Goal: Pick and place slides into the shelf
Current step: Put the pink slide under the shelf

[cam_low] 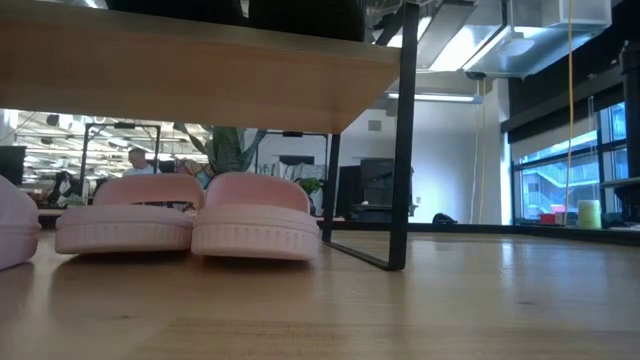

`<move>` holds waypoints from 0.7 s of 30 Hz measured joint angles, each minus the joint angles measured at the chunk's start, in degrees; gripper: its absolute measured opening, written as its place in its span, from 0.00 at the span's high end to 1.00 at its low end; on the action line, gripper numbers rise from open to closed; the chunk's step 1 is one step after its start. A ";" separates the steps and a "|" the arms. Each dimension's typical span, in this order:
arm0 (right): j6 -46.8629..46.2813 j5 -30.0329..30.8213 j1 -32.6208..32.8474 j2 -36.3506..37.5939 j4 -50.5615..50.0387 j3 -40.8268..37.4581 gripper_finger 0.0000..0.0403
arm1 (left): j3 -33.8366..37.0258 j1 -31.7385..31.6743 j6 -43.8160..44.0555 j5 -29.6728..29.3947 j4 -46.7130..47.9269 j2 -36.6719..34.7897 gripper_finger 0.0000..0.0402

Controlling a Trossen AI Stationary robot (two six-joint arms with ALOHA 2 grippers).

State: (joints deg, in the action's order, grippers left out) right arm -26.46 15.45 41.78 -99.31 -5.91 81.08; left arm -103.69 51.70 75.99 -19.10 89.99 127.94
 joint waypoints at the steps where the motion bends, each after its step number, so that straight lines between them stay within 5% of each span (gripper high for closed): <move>1: -0.02 -0.01 0.00 0.00 0.00 0.00 0.90 | -0.18 0.00 0.02 -0.06 -0.02 0.00 0.60; 7: 0.00 0.00 0.00 0.00 0.00 0.00 0.90 | -1.47 -0.02 -0.02 0.16 -0.01 0.01 0.49; 15: -0.02 -0.01 0.00 0.00 0.01 0.00 0.90 | -8.97 3.12 0.22 0.60 -0.43 -0.88 0.48; 21: -0.39 -0.01 0.00 0.00 0.18 0.00 0.90 | -14.79 8.25 -6.99 -4.94 -20.73 -1.88 0.48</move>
State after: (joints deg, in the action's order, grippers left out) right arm -26.85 15.44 41.78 -99.31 -5.74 81.08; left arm -118.48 59.95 68.99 -24.04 69.26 126.06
